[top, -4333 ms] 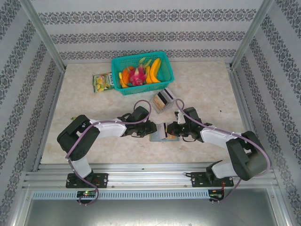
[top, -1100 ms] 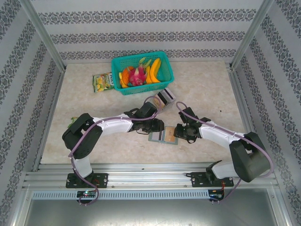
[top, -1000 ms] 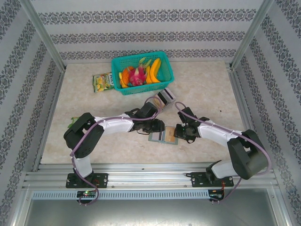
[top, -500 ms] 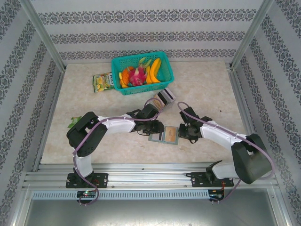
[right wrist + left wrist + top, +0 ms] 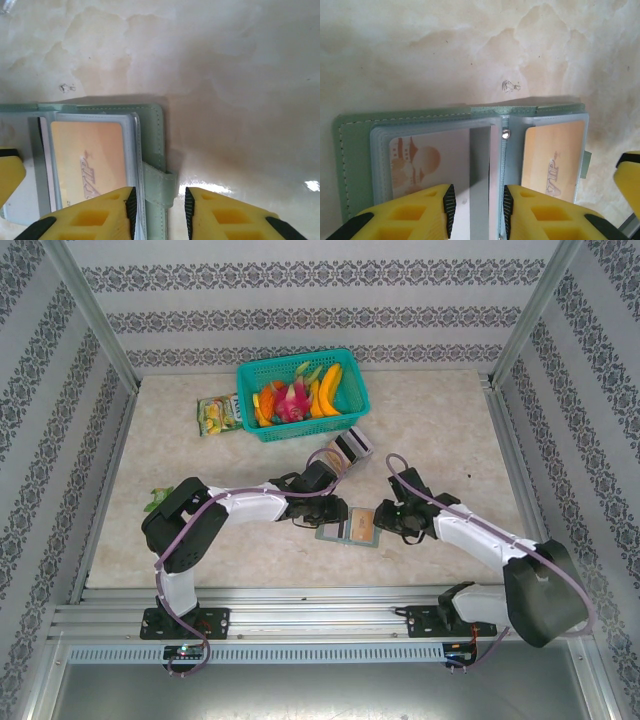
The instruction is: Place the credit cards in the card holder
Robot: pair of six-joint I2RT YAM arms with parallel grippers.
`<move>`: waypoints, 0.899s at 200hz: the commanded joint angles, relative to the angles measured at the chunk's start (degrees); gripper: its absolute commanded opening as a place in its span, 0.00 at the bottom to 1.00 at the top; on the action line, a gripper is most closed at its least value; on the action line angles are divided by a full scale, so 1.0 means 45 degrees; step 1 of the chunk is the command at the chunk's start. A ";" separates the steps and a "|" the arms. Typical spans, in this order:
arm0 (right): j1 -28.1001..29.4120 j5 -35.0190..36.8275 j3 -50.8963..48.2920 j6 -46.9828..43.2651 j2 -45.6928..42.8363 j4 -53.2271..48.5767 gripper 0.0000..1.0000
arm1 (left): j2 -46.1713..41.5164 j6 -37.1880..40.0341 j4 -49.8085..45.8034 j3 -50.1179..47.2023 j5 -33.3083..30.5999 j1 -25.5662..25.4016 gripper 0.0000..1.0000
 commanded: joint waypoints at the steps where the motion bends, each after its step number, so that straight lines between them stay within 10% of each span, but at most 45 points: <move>1: 0.0148 -0.0106 0.0297 -0.0095 0.0843 -0.0149 0.31 | 0.0297 -0.0056 -0.0669 -0.0386 -0.0657 -0.0128 0.35; 119: 0.0458 0.2819 0.0868 0.0432 0.1435 -0.2630 0.05 | 0.0534 -0.0170 -0.0714 -0.0511 -0.0743 -0.0109 0.35; 180: 0.0393 0.0251 0.0094 0.0351 0.0147 -0.0011 0.27 | 0.0566 -0.0115 -0.0660 -0.0515 -0.0665 -0.0109 0.35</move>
